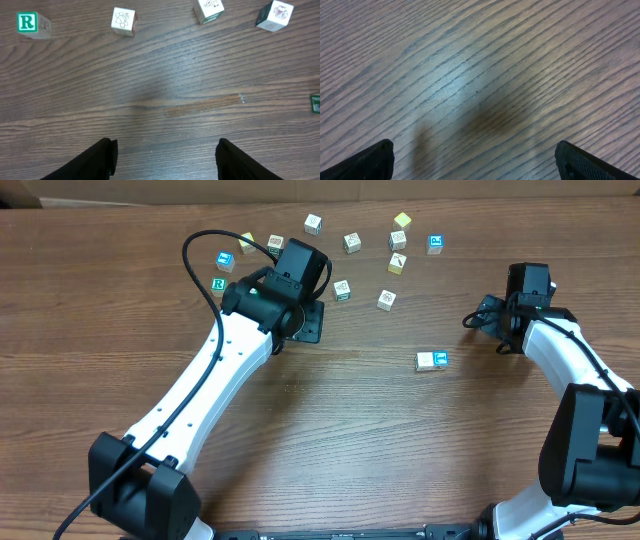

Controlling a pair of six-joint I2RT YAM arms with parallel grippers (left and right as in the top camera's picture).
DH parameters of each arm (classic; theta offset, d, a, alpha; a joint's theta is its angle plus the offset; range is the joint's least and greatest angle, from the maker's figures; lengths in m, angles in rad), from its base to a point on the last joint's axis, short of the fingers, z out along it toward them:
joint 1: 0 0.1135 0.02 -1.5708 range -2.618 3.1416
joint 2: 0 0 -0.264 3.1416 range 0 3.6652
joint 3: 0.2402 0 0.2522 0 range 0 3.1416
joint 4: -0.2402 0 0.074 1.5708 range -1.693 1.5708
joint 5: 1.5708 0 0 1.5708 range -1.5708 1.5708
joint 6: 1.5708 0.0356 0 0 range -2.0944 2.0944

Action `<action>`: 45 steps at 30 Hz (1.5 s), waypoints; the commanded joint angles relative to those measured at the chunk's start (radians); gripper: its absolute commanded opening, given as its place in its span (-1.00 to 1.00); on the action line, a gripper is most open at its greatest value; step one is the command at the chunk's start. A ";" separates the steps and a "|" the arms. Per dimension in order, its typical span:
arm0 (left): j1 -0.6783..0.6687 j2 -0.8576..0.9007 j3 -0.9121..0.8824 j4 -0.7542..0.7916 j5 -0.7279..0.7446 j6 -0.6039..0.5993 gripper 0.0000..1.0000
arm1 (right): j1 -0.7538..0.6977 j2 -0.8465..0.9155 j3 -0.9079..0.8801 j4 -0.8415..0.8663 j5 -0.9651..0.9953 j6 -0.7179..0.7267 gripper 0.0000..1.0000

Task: Form a horizontal line
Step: 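Move the left gripper over the arc toward the cream bee block, then lower the left gripper and close it on the cream bee block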

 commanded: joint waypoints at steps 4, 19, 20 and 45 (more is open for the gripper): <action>0.006 0.043 -0.005 0.004 -0.019 -0.021 0.26 | -0.002 -0.001 0.013 0.005 0.006 0.000 1.00; 0.126 0.072 0.108 -0.032 0.005 -0.031 0.25 | -0.002 -0.001 0.013 0.005 0.006 0.000 1.00; 0.151 0.072 0.147 -0.050 0.028 -0.031 0.25 | -0.002 -0.001 0.013 0.005 0.006 0.000 1.00; 0.218 0.355 0.263 0.042 0.126 0.104 0.70 | -0.002 -0.001 0.013 0.005 0.006 0.000 1.00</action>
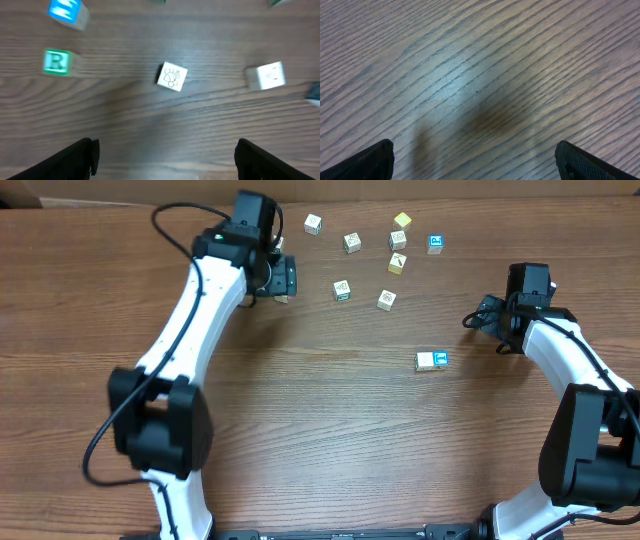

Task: Form a horizontal line
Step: 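Lower the left gripper and close it on the cream bee block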

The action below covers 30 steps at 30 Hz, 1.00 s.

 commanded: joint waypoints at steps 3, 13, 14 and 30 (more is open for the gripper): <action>-0.012 0.091 -0.005 0.055 0.019 0.055 0.68 | -0.002 -0.001 0.013 0.005 0.005 -0.001 1.00; -0.019 0.235 -0.005 0.166 0.019 0.057 0.59 | -0.002 -0.001 0.013 0.005 0.005 -0.001 1.00; -0.019 0.243 -0.005 0.175 0.019 0.057 0.58 | -0.002 -0.001 0.013 0.005 0.005 -0.001 1.00; -0.020 0.269 -0.005 0.285 0.019 0.058 0.06 | -0.002 -0.001 0.013 0.005 0.005 -0.001 1.00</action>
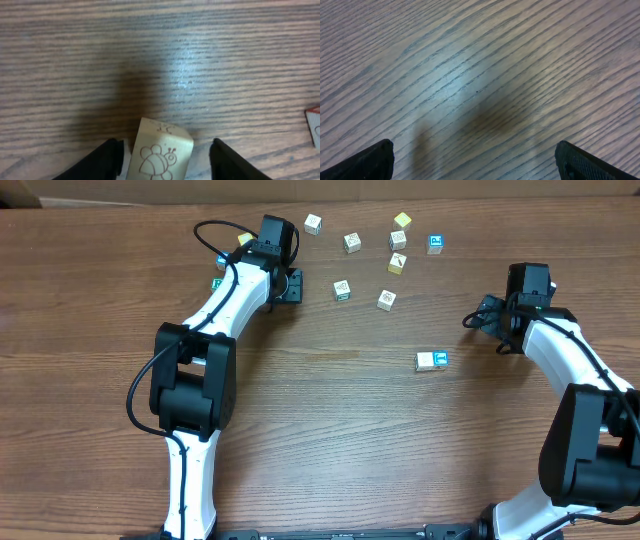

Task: Form a horizontal line
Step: 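Lower the left gripper and close it on the cream bee block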

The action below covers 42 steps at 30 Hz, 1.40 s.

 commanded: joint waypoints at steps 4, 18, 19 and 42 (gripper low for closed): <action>-0.007 0.010 -0.005 0.009 0.008 0.006 -0.25 | -0.002 -0.001 0.013 0.005 0.006 -0.001 1.00; -0.007 0.010 -0.005 0.011 0.008 0.026 -0.16 | -0.002 -0.001 0.013 0.005 0.006 0.000 1.00; -0.007 0.010 -0.005 0.011 0.008 0.025 -0.16 | -0.002 -0.001 0.013 0.005 0.006 -0.001 1.00; -0.006 0.010 -0.005 0.012 0.008 0.026 -0.14 | -0.002 -0.001 0.013 0.005 0.006 0.000 1.00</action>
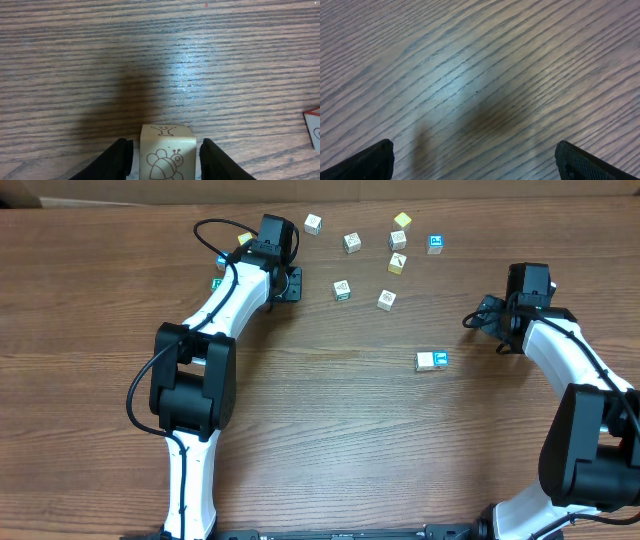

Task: Form a horizontal line
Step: 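Lower the left gripper and close it on the cream bee block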

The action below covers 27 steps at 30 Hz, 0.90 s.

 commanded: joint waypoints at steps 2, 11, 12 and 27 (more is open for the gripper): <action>-0.006 0.010 -0.005 0.005 0.008 0.015 -0.14 | -0.002 -0.001 0.013 0.005 0.006 0.000 1.00; -0.006 0.010 -0.005 -0.001 0.008 0.015 -0.42 | -0.002 -0.001 0.013 0.005 0.006 0.000 1.00; -0.006 0.010 -0.005 -0.002 0.008 0.015 -0.46 | -0.002 -0.001 0.013 0.005 0.006 0.000 1.00; -0.007 0.010 -0.005 -0.006 0.009 0.014 -0.18 | -0.002 -0.001 0.013 0.005 0.006 0.000 1.00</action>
